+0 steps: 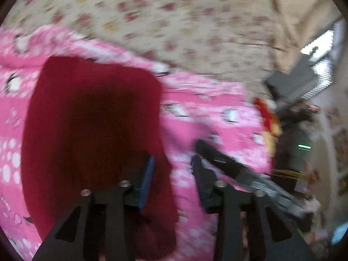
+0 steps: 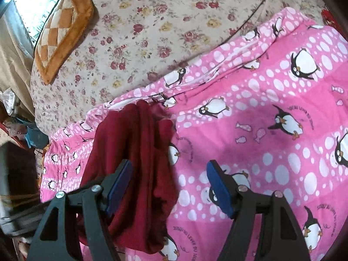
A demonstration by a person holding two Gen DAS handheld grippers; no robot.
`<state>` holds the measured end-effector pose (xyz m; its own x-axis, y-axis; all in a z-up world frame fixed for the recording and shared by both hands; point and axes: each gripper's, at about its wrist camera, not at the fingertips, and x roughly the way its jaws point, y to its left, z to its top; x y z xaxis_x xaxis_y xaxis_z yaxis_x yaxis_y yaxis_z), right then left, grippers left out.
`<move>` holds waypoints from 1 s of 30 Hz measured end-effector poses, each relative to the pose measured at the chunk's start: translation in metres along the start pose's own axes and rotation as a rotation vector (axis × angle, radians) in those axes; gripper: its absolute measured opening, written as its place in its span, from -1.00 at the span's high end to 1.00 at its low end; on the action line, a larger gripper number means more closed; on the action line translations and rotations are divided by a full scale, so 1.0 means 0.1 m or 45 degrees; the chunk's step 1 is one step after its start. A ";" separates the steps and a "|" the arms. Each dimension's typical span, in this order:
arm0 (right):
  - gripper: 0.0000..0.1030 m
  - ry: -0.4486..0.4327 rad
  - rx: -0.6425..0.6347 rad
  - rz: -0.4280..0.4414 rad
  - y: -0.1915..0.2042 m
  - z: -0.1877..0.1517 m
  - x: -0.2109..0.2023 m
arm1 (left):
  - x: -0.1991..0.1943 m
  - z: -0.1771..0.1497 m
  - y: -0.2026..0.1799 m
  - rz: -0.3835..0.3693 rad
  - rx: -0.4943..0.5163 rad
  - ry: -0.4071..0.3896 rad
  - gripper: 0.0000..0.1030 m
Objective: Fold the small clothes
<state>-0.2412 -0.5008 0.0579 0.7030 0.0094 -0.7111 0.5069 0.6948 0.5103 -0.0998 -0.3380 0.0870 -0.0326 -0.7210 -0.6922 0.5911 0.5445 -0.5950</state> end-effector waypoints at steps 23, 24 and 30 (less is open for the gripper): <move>0.27 0.025 -0.203 0.223 0.62 0.13 0.44 | -0.39 -0.69 0.57 0.249 -0.078 -0.056 0.38; 0.54 0.031 -0.206 0.217 0.63 0.15 0.48 | -0.37 -0.71 0.57 0.256 -0.078 -0.057 0.38; 0.83 -0.039 -0.294 0.118 0.69 0.25 0.52 | -0.31 -0.75 0.54 0.268 -0.073 -0.050 0.37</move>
<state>-0.1568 -0.4708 0.0681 0.7575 0.0614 -0.6500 0.3148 0.8379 0.4459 -0.1278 -0.2542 0.0456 0.1189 -0.6044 -0.7877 0.5349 0.7074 -0.4620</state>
